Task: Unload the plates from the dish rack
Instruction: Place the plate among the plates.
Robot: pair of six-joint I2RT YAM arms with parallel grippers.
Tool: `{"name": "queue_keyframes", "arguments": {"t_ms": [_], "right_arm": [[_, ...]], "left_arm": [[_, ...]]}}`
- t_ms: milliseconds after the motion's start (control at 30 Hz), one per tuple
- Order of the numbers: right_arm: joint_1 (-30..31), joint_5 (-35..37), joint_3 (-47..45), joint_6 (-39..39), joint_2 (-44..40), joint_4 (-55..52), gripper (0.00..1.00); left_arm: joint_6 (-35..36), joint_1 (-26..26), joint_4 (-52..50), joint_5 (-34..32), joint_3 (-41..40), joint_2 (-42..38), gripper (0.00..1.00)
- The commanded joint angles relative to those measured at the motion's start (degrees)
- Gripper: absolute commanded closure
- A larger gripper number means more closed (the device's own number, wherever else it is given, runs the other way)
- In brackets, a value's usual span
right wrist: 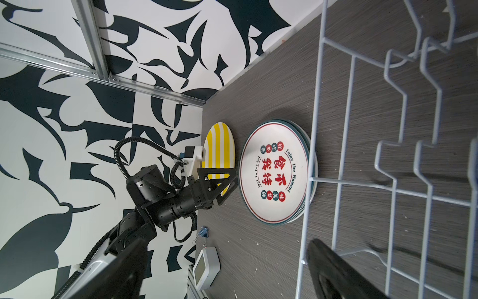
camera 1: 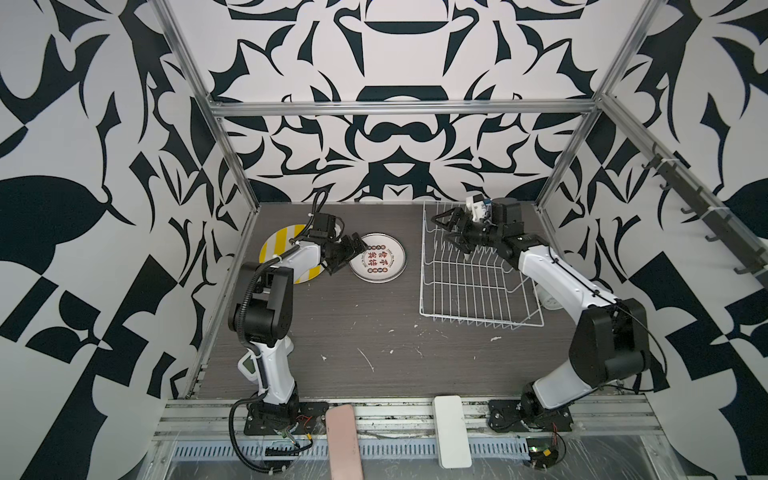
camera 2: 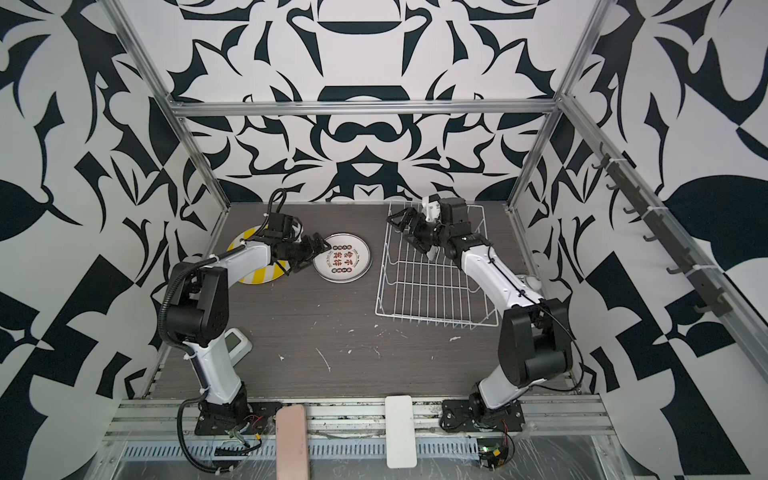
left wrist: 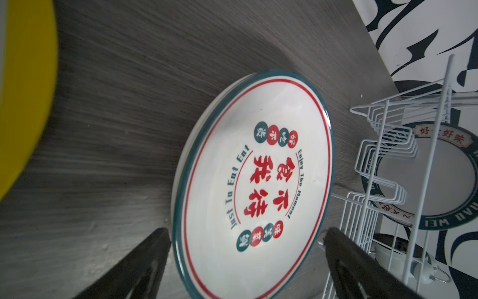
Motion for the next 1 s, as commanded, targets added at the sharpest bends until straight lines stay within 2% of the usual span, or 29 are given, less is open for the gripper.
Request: {"name": "queue_keyframes", "arguments": {"t_ms": [0, 300, 667, 800, 967], "right_arm": [[-0.32, 0.54, 1.08, -0.49, -2.94, 0.54, 0.01], [-0.32, 0.20, 1.26, -0.60, -2.48, 0.89, 0.01], [-0.32, 2.45, 1.51, -0.77, -3.83, -1.36, 0.01], [-0.09, 9.84, 4.21, -5.18, -4.32, -9.23, 0.03], [2.59, 28.87, 8.71, -15.82, -5.16, -22.11, 0.05]], "left_arm": [[-0.99, -0.44, 1.81, 1.34, -0.92, -0.96, 0.02], [-2.64, -0.79, 4.22, 1.98, -1.74, -0.93, 0.03], [-0.06, -0.78, 1.72, -1.62, -2.90, -4.84, 0.02], [0.16, -0.91, 5.27, -2.23, -5.51, -7.89, 0.02], [-0.60, -1.20, 11.57, -3.30, -11.56, -13.08, 0.02]]}}
